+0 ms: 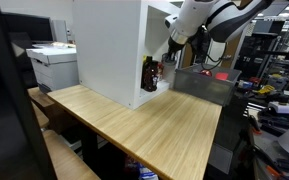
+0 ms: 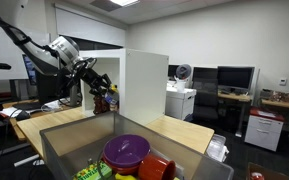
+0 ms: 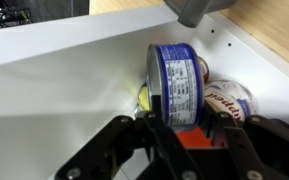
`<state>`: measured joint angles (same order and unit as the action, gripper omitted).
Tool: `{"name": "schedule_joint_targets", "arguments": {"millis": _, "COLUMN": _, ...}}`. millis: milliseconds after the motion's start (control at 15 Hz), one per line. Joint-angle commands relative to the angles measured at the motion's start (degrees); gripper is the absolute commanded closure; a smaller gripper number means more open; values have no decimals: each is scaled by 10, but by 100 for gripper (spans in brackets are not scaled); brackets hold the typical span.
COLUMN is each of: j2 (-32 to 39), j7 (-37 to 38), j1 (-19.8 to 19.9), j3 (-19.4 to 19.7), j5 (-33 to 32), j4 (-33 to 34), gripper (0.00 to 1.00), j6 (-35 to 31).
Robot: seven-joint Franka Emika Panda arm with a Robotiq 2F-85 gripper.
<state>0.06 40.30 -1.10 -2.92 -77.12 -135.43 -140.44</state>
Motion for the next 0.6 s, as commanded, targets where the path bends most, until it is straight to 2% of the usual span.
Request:
{"name": "schedule_joint_targets", "arguments": {"millis": 0, "j2": 11, "j7": 6, "j1": -7, "j3": 0, "j5": -19, "j4": 20, "gripper": 88, "j6": 9}}
{"name": "schedule_joint_targets", "arguments": {"millis": 533, "j2": 36, "j7": 4, "j1": -14, "j3": -2, "j5": -34, "j4": 54, "gripper": 88, "j6": 16}}
